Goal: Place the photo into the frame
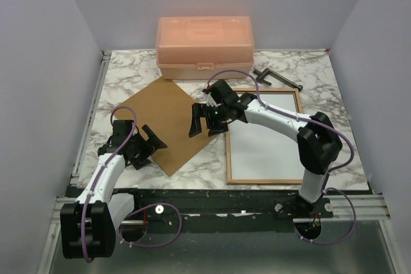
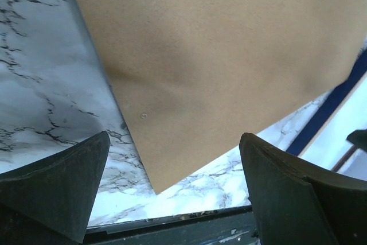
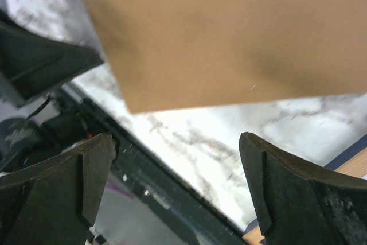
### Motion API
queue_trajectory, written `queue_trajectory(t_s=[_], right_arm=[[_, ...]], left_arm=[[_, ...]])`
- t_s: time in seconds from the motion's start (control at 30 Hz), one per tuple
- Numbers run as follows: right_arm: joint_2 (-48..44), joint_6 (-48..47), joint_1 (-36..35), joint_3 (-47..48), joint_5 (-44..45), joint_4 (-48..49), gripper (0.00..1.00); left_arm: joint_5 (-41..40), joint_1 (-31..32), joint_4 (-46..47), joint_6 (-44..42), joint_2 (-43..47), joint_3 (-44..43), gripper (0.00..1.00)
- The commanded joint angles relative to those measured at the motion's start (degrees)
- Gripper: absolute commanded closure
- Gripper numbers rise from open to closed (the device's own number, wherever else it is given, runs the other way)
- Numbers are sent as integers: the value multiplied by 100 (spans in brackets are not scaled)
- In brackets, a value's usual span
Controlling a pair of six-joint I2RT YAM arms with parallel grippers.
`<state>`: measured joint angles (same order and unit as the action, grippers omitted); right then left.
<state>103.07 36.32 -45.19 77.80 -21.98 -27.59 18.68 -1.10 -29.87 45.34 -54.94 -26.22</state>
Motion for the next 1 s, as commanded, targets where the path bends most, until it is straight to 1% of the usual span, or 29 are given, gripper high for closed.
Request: queue_trajectory(t_s=[0.0,0.2,0.33,0.43,0.57,0.67,0.83,0.97], right_arm=[[640,-507,201,692,911,-465,0],[1477,-799,614,1743,1090,-758,0],[2100,-1002,850,2330,1074,-965,0],[2516,-1117,880,2645,1068,-1151,0],[2831,-1224,887,2714,833,-1151,0],[2933,-1286,882,2682,491,-1186,0],[2719,-1190,803,2164,-405,-809,0],[2544,-1145,591,1877,-1017,-738,0]], left_arm=[[-503,1,-72,227,-166,-18,1],[-916,-83,-171,239,-383,-72,1],[-749,-228,49,145,-496,-7,1],[-626,-309,223,55,-630,-13,2],[-435,-321,453,23,-839,-26,2],[-298,-320,596,-6,-911,28,2],[-61,-320,705,-12,-882,112,3],[188,-322,673,73,-602,223,4]])
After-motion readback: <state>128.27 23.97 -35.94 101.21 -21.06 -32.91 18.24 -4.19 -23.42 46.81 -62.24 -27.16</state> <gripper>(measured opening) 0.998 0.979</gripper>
